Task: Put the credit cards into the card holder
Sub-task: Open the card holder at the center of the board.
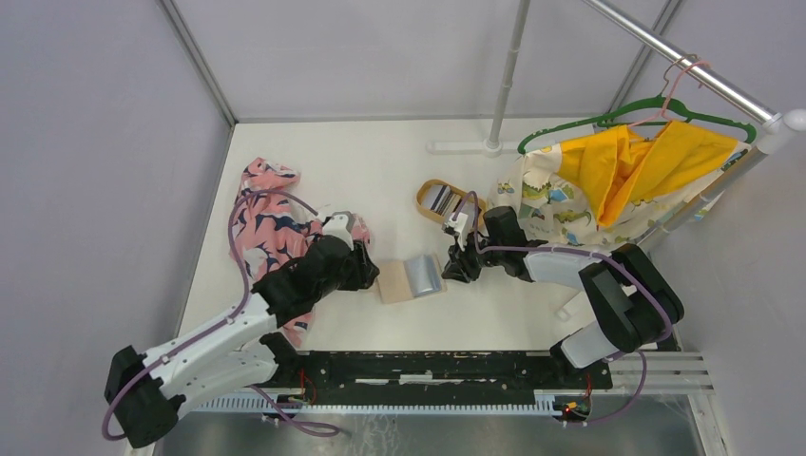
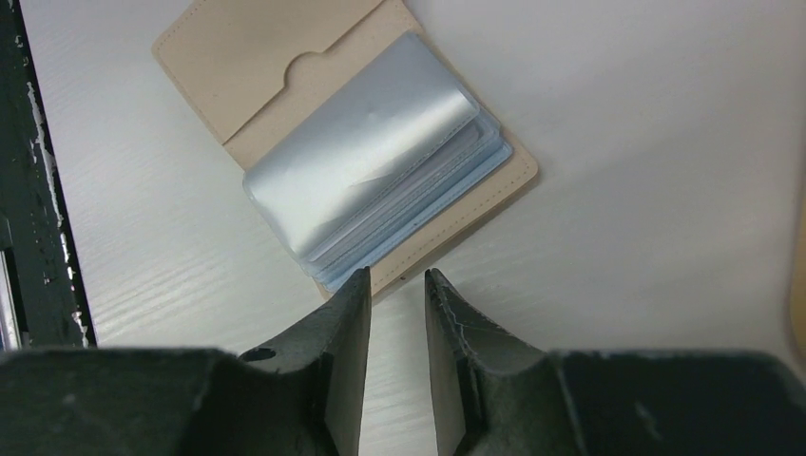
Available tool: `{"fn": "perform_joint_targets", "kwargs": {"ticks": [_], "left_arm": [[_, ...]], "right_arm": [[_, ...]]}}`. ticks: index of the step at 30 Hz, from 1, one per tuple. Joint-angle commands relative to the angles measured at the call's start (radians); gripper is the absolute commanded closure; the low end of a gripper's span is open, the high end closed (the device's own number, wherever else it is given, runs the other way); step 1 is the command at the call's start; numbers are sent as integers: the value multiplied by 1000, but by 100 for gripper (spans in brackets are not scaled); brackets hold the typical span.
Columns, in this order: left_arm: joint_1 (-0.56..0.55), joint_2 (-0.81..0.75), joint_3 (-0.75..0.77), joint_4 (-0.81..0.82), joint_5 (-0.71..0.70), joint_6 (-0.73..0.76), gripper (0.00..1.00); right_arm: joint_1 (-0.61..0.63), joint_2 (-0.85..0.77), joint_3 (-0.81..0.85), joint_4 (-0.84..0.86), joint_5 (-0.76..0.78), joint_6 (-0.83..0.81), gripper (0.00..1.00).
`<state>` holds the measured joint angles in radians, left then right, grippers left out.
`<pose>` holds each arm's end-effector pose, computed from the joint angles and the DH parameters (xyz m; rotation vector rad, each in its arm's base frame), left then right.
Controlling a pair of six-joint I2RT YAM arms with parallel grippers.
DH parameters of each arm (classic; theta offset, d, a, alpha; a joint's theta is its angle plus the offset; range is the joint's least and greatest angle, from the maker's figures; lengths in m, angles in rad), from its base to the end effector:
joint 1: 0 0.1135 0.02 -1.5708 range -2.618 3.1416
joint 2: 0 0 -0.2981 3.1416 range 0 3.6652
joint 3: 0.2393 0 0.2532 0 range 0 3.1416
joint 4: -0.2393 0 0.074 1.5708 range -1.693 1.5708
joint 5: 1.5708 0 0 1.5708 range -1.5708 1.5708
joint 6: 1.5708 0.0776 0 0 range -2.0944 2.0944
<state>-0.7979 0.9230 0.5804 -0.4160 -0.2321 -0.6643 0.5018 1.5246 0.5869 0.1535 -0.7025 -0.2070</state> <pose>0.1528 -0.1311 0.2222 0.0393 2.3514 -0.4705 0.2341 0.1856 0.1544 -1.1220 2.0282 0.9703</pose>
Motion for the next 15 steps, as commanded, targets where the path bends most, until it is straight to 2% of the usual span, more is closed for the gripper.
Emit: {"fn": "perform_joint_targets", "kwargs": {"ticks": [1, 6, 9, 15], "left_arm": [[0, -114, 15, 142, 130, -30, 48], [0, -4, -19, 371, 239, -71, 49], [-2, 129, 16, 410, 238, -75, 50], [-6, 347, 59, 474, 207, -73, 48]], "right_arm": [[-4, -1, 16, 53, 4, 27, 68], [-3, -1, 14, 59, -2, 38, 69], [-3, 0, 9, 73, -10, 60, 69], [-4, 30, 12, 125, 19, 236, 69]]}}
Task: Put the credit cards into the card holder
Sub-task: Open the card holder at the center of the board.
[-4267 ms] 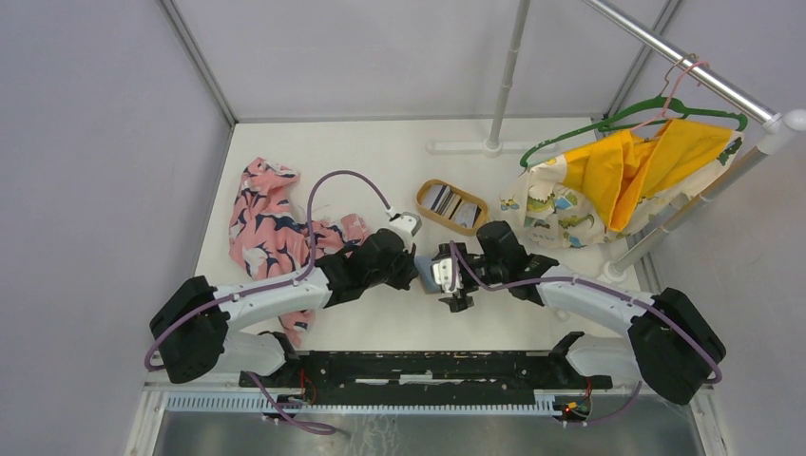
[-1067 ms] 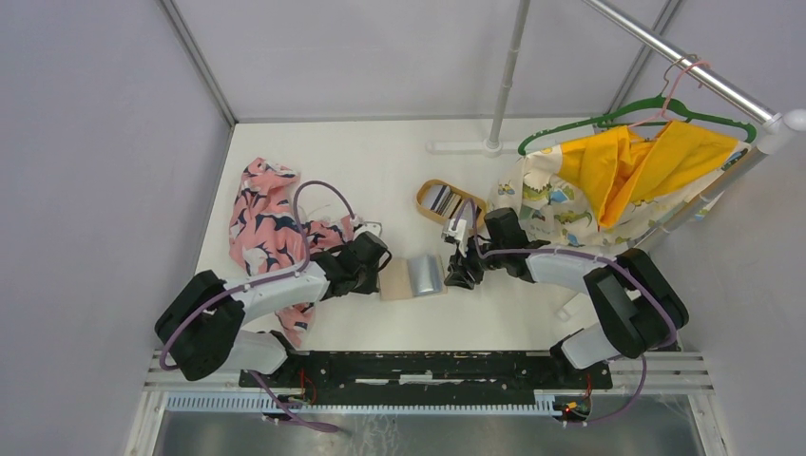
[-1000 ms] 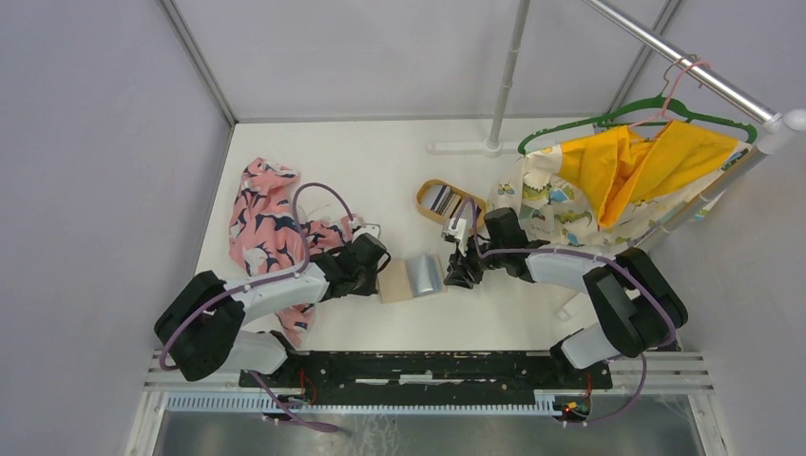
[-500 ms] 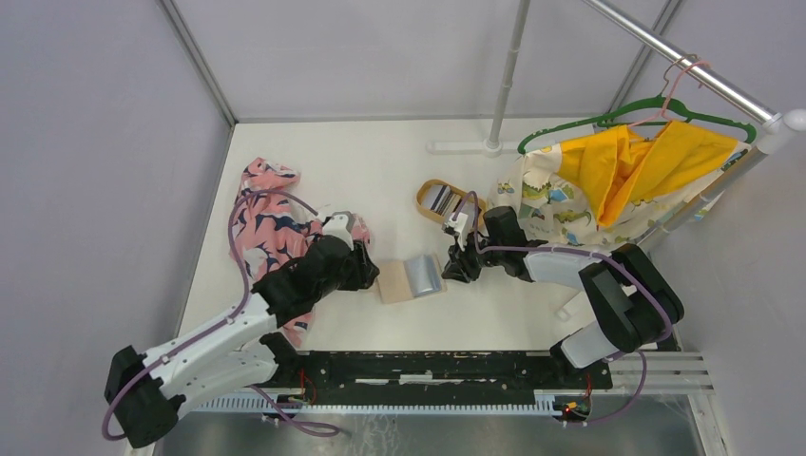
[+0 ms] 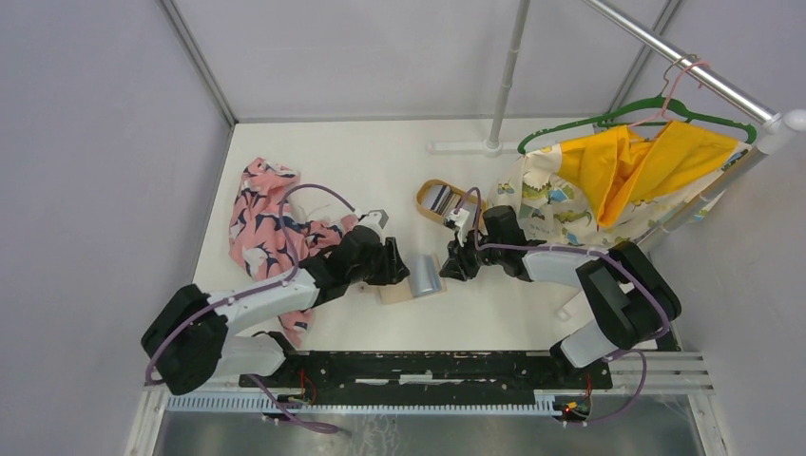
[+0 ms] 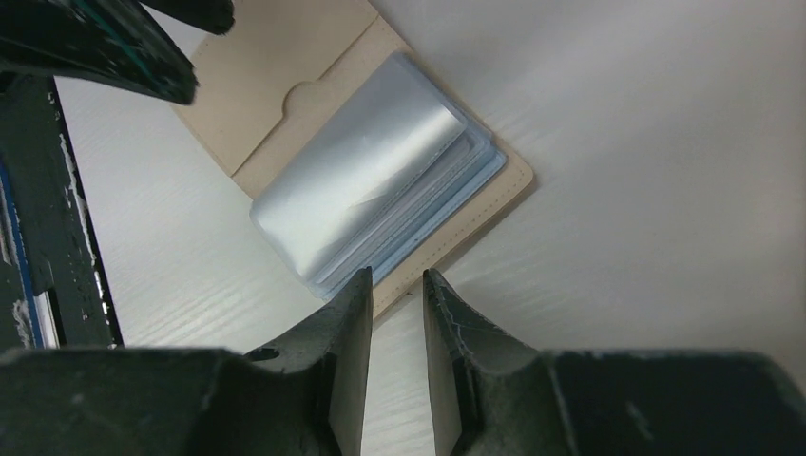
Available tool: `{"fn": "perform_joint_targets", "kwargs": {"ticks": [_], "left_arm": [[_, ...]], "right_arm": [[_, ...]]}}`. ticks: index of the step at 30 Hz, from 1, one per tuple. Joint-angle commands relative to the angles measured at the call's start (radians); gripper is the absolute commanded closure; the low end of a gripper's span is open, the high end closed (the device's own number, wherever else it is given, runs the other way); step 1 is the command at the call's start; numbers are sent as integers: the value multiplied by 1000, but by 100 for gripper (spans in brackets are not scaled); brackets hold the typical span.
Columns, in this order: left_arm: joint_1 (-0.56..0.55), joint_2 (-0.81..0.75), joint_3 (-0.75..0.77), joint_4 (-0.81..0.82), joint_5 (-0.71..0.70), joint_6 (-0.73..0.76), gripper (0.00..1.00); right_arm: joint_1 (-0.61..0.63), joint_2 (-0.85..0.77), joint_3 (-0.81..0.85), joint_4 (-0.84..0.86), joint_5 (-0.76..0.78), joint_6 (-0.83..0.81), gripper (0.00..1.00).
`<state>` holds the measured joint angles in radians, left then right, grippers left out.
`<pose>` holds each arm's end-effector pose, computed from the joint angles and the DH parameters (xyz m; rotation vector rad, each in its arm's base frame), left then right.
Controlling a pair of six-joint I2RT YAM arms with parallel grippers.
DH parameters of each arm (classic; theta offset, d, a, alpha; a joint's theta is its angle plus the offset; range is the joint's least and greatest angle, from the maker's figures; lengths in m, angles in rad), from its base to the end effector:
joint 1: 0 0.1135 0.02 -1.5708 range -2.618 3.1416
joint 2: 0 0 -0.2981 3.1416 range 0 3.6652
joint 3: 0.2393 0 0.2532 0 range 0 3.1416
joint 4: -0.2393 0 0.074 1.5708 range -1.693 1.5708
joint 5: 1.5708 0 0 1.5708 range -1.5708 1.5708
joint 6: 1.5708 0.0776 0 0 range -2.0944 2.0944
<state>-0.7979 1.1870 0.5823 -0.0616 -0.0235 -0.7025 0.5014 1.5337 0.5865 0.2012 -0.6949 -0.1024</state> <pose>0.1856 -0.1877 0.2058 0.0989 2.3540 -0.7601 0.2387 0.1875 0.1561 -1.0219 2.0677 1.0061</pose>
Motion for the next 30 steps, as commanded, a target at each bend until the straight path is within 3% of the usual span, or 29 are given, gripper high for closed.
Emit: {"fn": "perform_joint_targets", "kwargs": {"ticks": [1, 12, 30], "left_arm": [[-9, 106, 59, 127, -6, -33, 47], [-52, 233, 74, 174, -36, -38, 25], [-137, 410, 228, 5, -200, -38, 14]], "right_arm": [[-3, 23, 9, 90, 20, 166, 68], [17, 64, 28, 66, 110, 230, 73], [52, 76, 57, 18, 123, 185, 73]]}}
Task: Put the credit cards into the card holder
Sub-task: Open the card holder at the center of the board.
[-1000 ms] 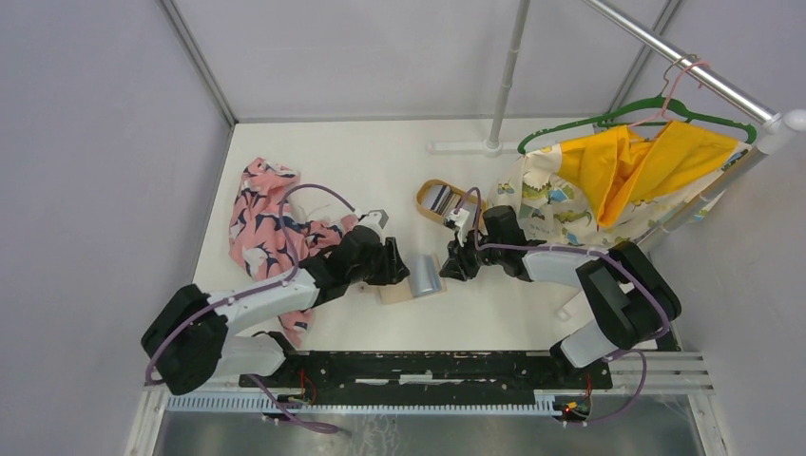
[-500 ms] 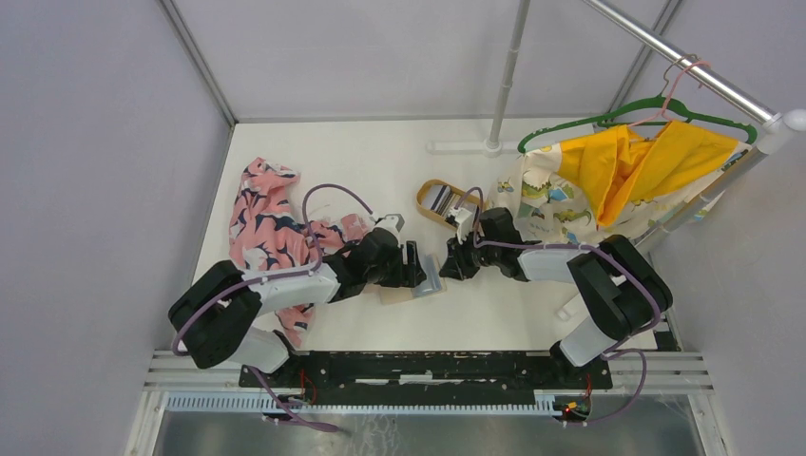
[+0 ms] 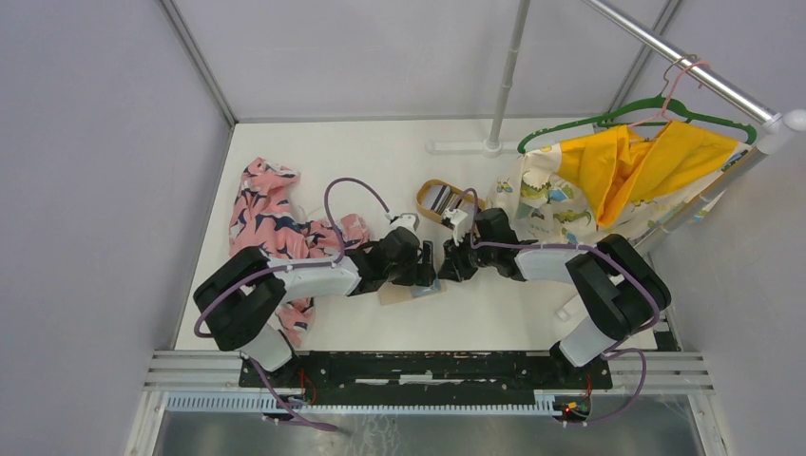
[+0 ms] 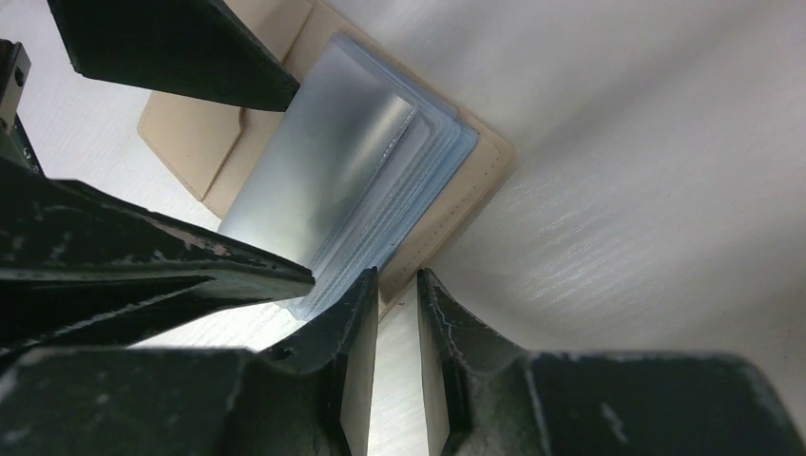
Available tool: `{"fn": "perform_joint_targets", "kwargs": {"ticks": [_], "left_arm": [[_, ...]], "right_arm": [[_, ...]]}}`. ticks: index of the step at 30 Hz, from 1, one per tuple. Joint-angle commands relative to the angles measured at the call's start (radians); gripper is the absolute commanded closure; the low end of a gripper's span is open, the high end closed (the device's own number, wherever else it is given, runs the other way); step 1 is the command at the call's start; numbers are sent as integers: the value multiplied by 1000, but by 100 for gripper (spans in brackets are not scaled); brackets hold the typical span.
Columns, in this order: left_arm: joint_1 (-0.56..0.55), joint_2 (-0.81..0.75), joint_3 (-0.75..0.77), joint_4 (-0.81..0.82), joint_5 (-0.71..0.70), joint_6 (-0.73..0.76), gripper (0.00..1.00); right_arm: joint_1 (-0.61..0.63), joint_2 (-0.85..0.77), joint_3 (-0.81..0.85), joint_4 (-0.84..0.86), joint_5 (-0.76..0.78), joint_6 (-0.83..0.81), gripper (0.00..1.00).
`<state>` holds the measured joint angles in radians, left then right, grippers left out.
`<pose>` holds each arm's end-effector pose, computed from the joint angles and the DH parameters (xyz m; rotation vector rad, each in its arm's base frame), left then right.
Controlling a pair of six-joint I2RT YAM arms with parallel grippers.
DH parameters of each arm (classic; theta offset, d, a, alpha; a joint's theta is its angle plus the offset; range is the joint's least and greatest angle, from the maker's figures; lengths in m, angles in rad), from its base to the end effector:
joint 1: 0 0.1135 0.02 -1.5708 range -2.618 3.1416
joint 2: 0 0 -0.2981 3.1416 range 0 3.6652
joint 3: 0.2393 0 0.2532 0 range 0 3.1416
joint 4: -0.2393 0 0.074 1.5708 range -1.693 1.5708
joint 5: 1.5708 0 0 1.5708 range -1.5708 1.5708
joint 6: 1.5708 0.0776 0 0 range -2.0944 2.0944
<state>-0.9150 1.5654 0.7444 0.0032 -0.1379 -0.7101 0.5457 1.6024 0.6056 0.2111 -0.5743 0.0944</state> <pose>0.2116 -0.2575 0.1624 0.1851 2.4582 -0.5903 0.2446 0.1978 0.1391 -0.8205 2.2668 0.9825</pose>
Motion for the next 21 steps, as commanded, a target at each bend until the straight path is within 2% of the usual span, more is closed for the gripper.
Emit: {"fn": "perform_joint_targets", "kwargs": {"ticks": [1, 17, 21], "left_arm": [[-24, 40, 75, -75, -96, -31, 14], [-60, 150, 164, -179, -164, -34, 15], [-63, 160, 171, -194, -176, -34, 21]], "right_arm": [[9, 9, 39, 7, 2, -13, 73], [8, 20, 45, -2, -9, -11, 73], [8, 21, 47, -6, -4, -13, 73]]}}
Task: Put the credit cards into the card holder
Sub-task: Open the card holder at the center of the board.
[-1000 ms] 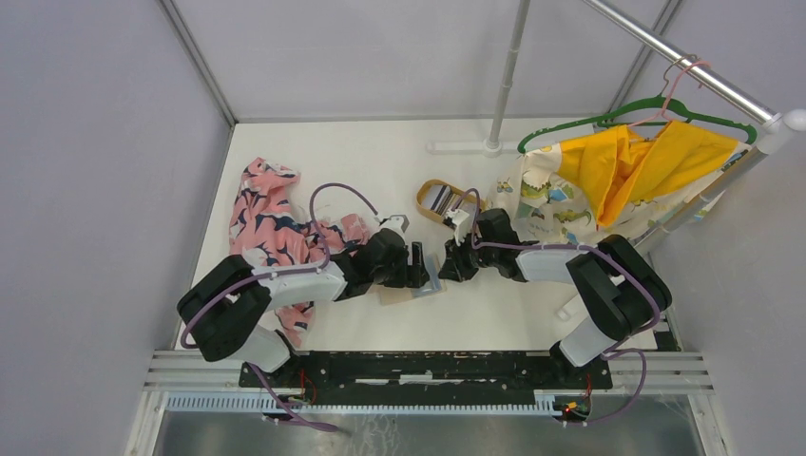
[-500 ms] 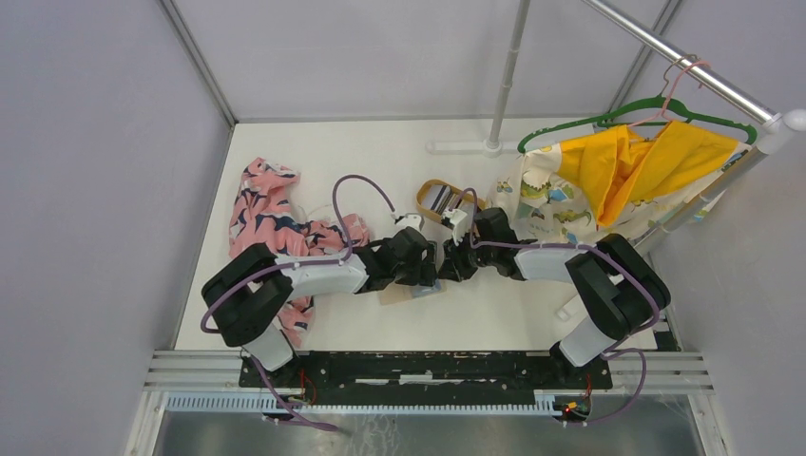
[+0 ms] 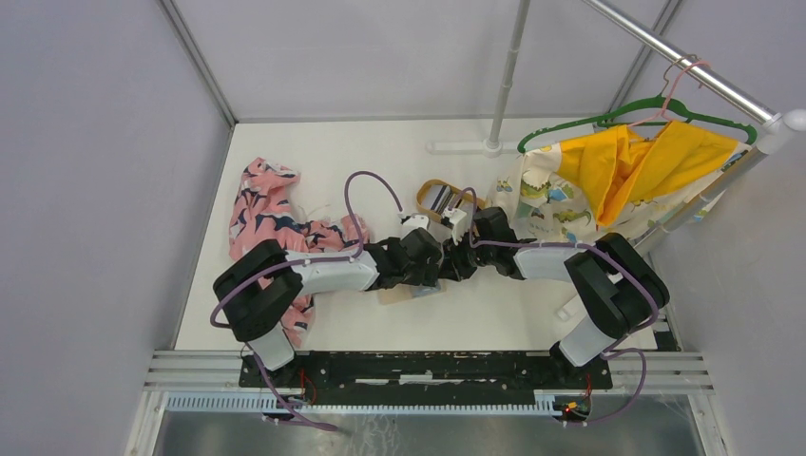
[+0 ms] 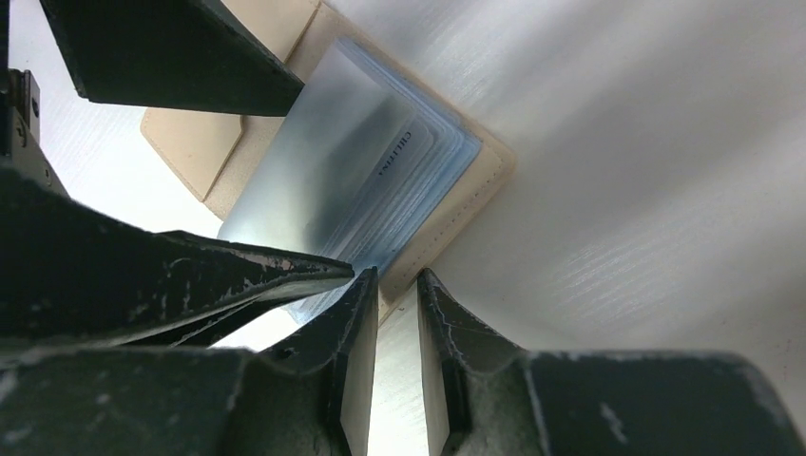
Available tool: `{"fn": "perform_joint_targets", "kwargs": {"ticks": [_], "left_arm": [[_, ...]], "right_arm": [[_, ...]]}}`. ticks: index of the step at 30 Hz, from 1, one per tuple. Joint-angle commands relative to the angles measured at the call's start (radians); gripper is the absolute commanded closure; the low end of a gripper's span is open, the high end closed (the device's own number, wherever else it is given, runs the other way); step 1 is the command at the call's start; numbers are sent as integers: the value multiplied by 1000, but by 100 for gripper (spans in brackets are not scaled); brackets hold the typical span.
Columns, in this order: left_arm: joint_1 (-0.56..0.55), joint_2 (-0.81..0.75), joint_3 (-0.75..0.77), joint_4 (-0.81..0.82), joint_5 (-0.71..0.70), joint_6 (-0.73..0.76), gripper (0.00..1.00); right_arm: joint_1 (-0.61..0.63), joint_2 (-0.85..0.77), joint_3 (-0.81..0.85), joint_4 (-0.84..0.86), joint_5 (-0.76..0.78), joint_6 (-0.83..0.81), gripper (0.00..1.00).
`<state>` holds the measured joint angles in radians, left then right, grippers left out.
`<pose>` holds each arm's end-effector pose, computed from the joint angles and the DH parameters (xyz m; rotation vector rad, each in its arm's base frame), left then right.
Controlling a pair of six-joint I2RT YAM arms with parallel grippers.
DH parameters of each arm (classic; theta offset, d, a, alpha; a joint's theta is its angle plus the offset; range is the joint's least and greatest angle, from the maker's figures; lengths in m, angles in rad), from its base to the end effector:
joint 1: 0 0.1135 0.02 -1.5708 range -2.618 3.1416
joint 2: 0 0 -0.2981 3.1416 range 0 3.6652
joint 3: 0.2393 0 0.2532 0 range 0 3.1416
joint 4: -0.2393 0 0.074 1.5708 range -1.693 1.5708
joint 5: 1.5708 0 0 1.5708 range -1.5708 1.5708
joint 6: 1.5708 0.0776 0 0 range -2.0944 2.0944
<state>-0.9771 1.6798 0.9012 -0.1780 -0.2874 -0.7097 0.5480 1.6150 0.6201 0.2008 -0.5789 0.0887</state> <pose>0.2170 -0.2821 0.1585 0.2198 2.4961 -0.3521 0.2466 0.2003 0.1386 -0.8311 2.2707 0.9863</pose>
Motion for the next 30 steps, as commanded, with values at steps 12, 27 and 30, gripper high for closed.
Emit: {"fn": "perform_joint_targets", "kwargs": {"ticks": [12, 27, 30], "left_arm": [[-3, 58, 22, -43, -42, -26, 40], [11, -122, -80, 5, -31, -43, 56], [22, -159, -106, 25, -18, -46, 58]], "right_arm": [[6, 8, 36, -4, 9, -12, 73], [1, 6, 47, -25, 30, -34, 72], [-2, -2, 50, -29, 26, -42, 71]]}}
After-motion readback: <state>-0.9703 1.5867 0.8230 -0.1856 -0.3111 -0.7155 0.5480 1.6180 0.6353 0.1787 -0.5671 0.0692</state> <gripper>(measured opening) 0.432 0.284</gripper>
